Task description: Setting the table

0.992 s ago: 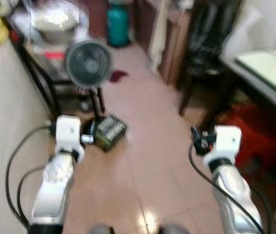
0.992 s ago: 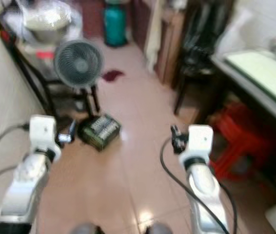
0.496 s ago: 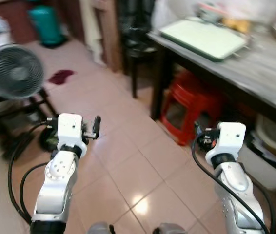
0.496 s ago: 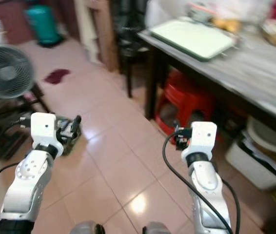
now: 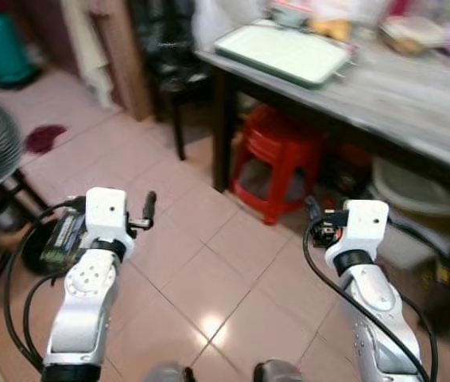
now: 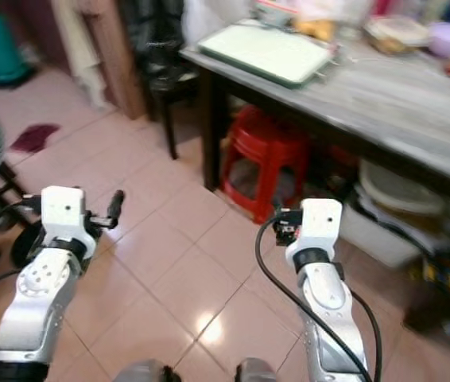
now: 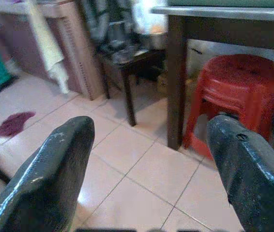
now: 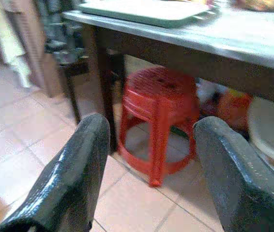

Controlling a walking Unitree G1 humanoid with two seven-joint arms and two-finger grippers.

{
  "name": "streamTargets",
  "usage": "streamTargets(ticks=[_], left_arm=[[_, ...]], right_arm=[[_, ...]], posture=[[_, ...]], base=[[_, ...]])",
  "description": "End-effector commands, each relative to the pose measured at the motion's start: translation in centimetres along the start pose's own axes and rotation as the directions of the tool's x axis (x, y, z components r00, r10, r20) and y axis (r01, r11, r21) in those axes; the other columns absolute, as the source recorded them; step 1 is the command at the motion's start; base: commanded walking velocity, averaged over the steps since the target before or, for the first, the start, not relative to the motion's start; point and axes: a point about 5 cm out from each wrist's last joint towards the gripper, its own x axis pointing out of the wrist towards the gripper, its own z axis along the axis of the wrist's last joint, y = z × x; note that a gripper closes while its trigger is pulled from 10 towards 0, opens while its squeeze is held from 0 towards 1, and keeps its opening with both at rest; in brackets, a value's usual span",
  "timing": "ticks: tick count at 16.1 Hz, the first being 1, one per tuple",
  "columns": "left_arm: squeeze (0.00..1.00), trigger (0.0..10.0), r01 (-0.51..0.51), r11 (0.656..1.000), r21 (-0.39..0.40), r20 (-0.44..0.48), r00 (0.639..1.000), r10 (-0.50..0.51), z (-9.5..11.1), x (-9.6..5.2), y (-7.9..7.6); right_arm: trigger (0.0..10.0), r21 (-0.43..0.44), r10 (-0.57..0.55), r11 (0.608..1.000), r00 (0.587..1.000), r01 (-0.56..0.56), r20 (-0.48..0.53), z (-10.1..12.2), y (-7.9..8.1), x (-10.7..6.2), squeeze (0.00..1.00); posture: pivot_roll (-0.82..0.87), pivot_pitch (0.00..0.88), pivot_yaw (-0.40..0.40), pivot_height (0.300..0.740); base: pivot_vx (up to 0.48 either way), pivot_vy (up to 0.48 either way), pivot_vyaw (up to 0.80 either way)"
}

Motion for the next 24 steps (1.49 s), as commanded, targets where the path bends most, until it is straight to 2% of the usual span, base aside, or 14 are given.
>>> streamTargets(ticks=[1, 2, 3, 4, 7, 10, 14, 18, 22, 24], left_arm=[[0.00, 10.0, 0.016, 1.000, -0.007, 0.010, 1.000, -0.016, 0.3, 0.0, -0.6], [0.00, 10.0, 0.017, 1.000, -0.010, 0.011, 1.000, -0.017, 0.2, 0.0, -0.7], [0.00, 10.0, 0.020, 0.998, -0.061, 0.005, 1.000, -0.020, 0.1, -0.2, -0.9], [0.00, 10.0, 0.026, 0.997, -0.075, 0.007, 1.000, -0.025, 0.1, -0.4, -1.1], [0.00, 10.0, 0.021, 0.999, -0.030, 0.023, 1.000, -0.021, 0.3, -0.6, -1.3], [0.00, 10.0, 0.072, 0.996, -0.061, 0.025, 0.997, -0.071, 0.4, -0.7, -1.5], [0.00, 10.0, 0.070, 0.996, -0.048, 0.027, 0.997, -0.069, 0.4, -0.8, -1.7], [0.00, 10.0, 0.028, 0.995, -0.094, 0.043, 0.999, -0.024, 0.5, -0.7, -1.5], [0.00, 10.0, 0.004, 0.997, -0.077, 0.030, 1.000, -0.002, 0.2, -0.9, -1.2], [0.00, 10.0, -0.042, 0.994, -0.099, 0.091, 0.994, 0.052, 1.1, -1.0, -1.0]], right_arm=[[10.0, -0.010, -0.022, 1.000, 1.000, 0.022, 0.003, 0.3, -0.6, -0.3, 0.00], [10.0, -0.009, -0.022, 1.000, 1.000, 0.022, 0.001, 0.3, -0.6, -0.3, 0.00], [10.0, -0.008, -0.021, 1.000, 1.000, 0.021, -0.001, 0.2, -0.5, -0.4, 0.00], [10.0, -0.007, -0.019, 1.000, 1.000, 0.019, -0.002, 0.2, -0.4, -0.4, 0.00], [10.0, -0.004, -0.018, 1.000, 1.000, 0.018, -0.002, 0.2, -0.3, -0.5, 0.00], [10.0, -0.007, -0.016, 1.000, 1.000, 0.016, 0.001, 0.4, -0.4, -0.4, 0.00], [10.0, -0.003, -0.018, 1.000, 1.000, 0.018, 0.004, 0.6, -0.5, -0.3, 0.00], [10.0, -0.004, -0.018, 1.000, 1.000, 0.018, 0.004, 0.6, -0.5, -0.3, 0.00], [10.0, 0.001, -0.019, 1.000, 1.000, 0.019, 0.007, 0.7, -0.6, -0.2, 0.00], [10.0, -0.004, -0.025, 1.000, 0.999, 0.025, 0.028, 1.0, -0.5, 0.1, 0.00]], posture=[[-0.02, 0.099, 0.041, 0.740], [-0.02, 0.099, 0.042, 0.740], [-0.02, 0.101, 0.045, 0.740], [-0.02, 0.100, 0.045, 0.740], [-0.02, 0.105, 0.042, 0.740], [-0.03, 0.108, 0.039, 0.740], [-0.03, 0.107, 0.039, 0.740], [-0.03, 0.108, 0.038, 0.740], [-0.03, 0.102, 0.034, 0.740], [-0.02, 0.072, 0.033, 0.740]], base=[[0.000, 0.000, -0.79], [0.000, 0.000, -0.79], [0.000, 0.000, -0.79], [0.000, 0.000, -0.78], [0.000, 0.000, -0.79], [0.000, 0.000, -0.79], [0.000, 0.000, -0.79], [0.000, 0.000, -0.79], [0.000, 0.000, -0.79], [0.000, 0.000, 0.00]])
